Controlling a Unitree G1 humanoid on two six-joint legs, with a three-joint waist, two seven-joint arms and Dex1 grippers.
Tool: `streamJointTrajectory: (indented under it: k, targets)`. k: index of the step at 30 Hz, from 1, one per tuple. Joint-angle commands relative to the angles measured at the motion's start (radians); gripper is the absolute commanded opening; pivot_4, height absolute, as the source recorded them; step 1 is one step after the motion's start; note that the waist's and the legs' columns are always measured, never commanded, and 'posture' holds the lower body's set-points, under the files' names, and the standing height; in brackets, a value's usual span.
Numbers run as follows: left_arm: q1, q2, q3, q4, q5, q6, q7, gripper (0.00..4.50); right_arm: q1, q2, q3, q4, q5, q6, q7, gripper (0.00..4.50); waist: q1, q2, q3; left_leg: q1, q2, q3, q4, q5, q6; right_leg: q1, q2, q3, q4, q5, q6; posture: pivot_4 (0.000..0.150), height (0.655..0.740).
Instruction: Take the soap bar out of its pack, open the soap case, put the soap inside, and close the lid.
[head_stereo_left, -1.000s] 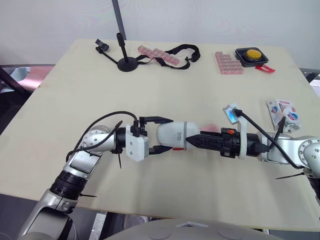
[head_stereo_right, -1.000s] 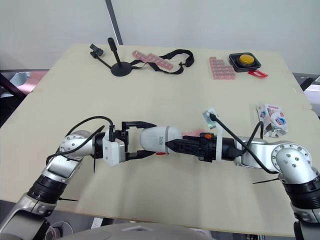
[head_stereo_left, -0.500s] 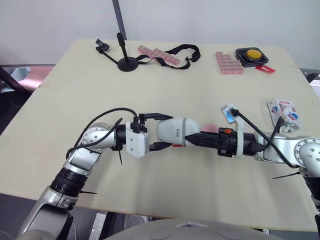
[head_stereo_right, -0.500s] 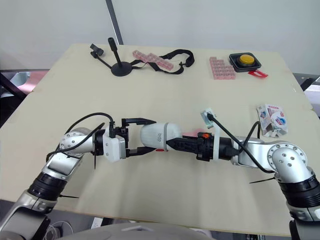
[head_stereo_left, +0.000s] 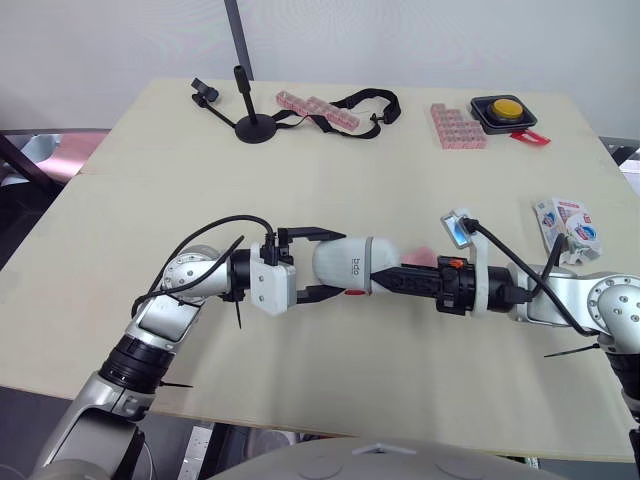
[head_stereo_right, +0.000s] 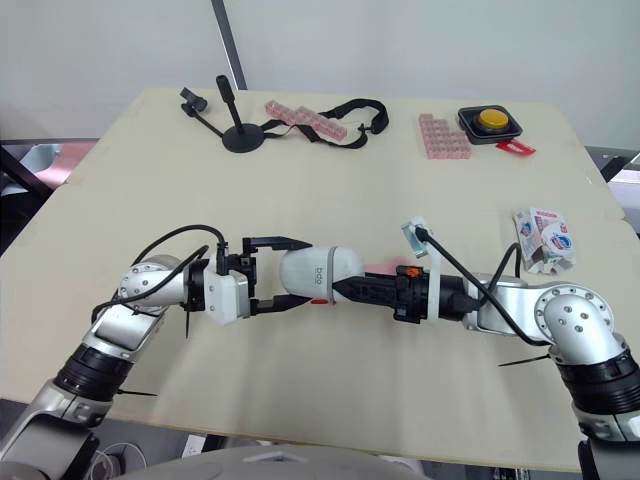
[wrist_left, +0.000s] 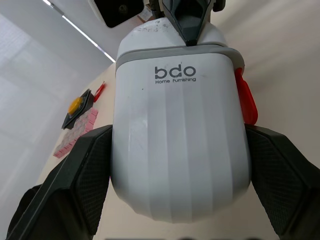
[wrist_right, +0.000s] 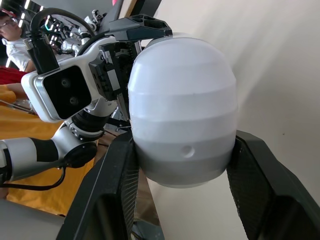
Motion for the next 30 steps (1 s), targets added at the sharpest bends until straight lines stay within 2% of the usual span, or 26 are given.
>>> streamJointTrajectory:
  k: [1,12,16,21,24,30]
  targets:
    - [0.001,0.022,0.007,-0.010,-0.026,-0.008,-0.010,3.47,-0.013,-0.018,-0.047,0.008,0.033,0.005,0.054,2.03,0.000,0.000,0.000,0.000,0.000,0.000,0.000,0.000,0.000,0.000,0.000,0.000,0.000,0.000,0.000,0.150,0.7395]
    - [0.001,0.035,0.010,0.011,-0.049,0.005,-0.024,3.47,-0.001,-0.045,-0.071,0.037,0.018,0.031,0.110,2.03,0.000,0.000,0.000,-0.001,0.000,0.000,0.002,0.000,0.000,0.000,0.000,0.000,0.001,0.000,0.000,0.150,0.7395]
    - [0.010,0.035,0.019,0.008,-0.087,0.076,-0.029,3.47,0.023,-0.108,-0.115,0.075,-0.028,0.053,0.143,2.03,0.003,0.000,0.000,-0.001,0.000,0.000,0.002,0.000,0.000,0.000,0.000,0.000,0.001,0.000,0.000,0.150,0.7395]
    - [0.023,0.048,0.036,-0.010,-0.166,0.231,-0.045,3.47,0.006,-0.261,-0.173,0.190,-0.245,0.081,0.268,2.03,0.003,0.000,0.000,-0.003,0.000,0.000,0.004,0.000,0.000,-0.001,0.000,0.001,0.001,0.000,0.000,0.150,0.7395]
    - [0.031,0.056,0.045,-0.027,-0.211,0.327,-0.055,3.47,-0.041,-0.358,-0.144,0.226,-0.447,0.051,0.349,2.03,-0.001,0.000,0.000,-0.008,0.000,0.000,0.004,0.000,0.000,-0.002,0.000,0.000,0.002,0.000,0.000,0.150,0.7395]
    - [0.032,0.053,0.048,-0.044,-0.227,0.394,-0.074,3.47,-0.118,-0.524,0.080,0.216,-0.923,-0.104,0.529,2.03,0.003,0.000,0.000,-0.010,0.001,-0.001,0.005,0.000,0.000,-0.003,0.001,0.000,0.003,0.000,0.000,0.150,0.7395]
